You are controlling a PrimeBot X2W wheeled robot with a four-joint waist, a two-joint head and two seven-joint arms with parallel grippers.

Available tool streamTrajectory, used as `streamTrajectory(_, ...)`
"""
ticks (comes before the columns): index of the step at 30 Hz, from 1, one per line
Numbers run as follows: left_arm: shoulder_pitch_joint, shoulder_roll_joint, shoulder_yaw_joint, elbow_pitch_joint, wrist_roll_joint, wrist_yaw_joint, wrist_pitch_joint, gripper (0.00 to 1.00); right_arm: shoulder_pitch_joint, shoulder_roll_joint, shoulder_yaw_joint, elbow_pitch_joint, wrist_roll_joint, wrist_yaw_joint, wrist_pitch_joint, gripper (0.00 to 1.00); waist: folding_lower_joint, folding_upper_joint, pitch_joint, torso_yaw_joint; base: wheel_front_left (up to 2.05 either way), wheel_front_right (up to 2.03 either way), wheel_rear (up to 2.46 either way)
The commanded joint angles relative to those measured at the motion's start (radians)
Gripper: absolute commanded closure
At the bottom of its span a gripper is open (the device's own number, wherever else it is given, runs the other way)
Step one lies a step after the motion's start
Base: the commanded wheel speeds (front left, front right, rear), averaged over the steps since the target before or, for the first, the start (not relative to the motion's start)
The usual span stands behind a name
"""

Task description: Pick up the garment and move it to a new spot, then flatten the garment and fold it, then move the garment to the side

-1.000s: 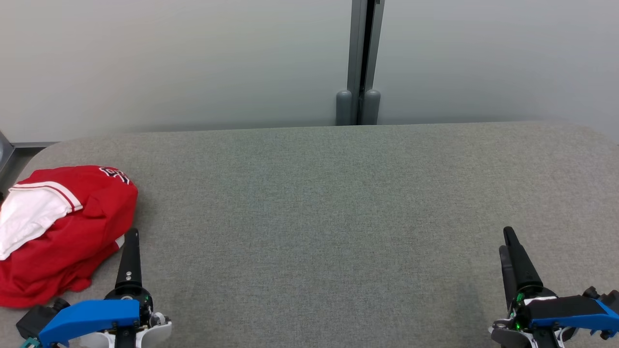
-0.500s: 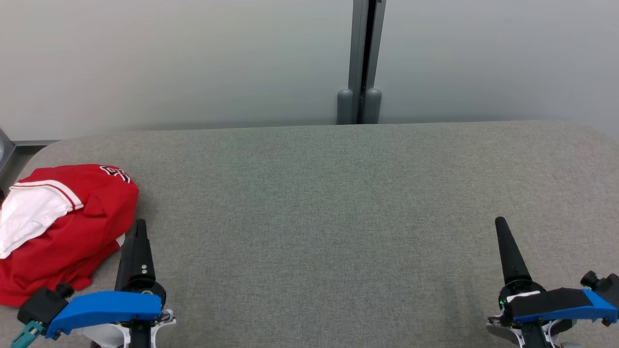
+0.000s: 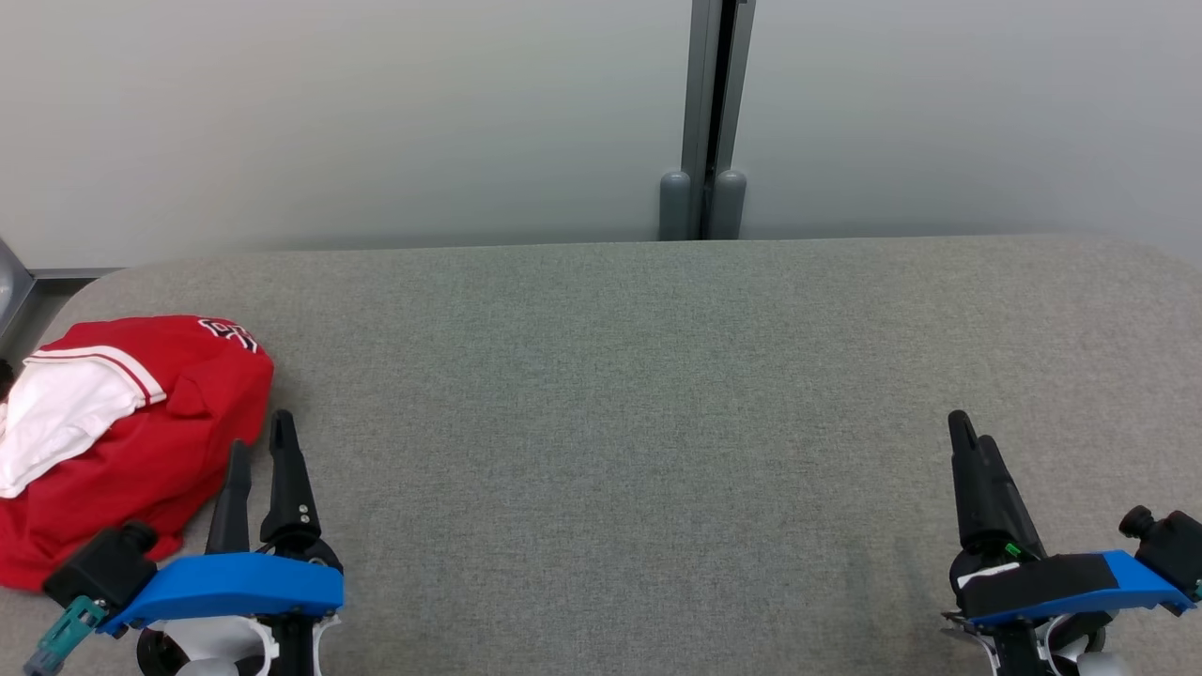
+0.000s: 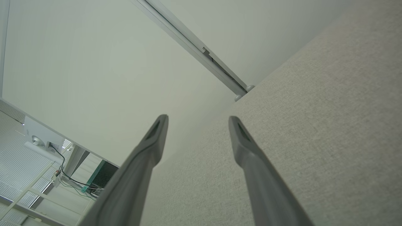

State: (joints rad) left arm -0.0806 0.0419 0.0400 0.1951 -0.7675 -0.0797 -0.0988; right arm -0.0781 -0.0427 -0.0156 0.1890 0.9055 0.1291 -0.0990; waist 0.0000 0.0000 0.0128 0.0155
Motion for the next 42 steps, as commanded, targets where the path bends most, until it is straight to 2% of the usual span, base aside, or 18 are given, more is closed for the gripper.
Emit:
streamTrajectory(1, -0.025, 0.009, -0.005, -0.012, 0.039, 0.002, -0.010, 0.00, -0.026, -0.007, 0.003, -0.014, -0.030, 0.002, -0.010, 0.00, 0.0000, 0.0000, 0.000, 0.000, 0.00, 0.00, 0.00)
streamTrajectory(19, -0.024, 0.025, -0.026, 0.008, 0.294, 0.007, -0.059, 0.00, -0.023, -0.008, 0.014, 0.004, -0.254, 0.002, -0.059, 0.00, 0.0000, 0.0000, 0.001, 0.005, 0.00, 0.00, 0.00)
streamTrajectory(42, -0.005, 0.037, -0.035, 0.035, 0.504, 0.018, -0.110, 0.00, -0.022, -0.010, 0.026, 0.041, -0.459, 0.002, -0.111, 0.00, 0.0000, 0.0000, -0.003, 0.015, 0.00, 0.00, 0.00)
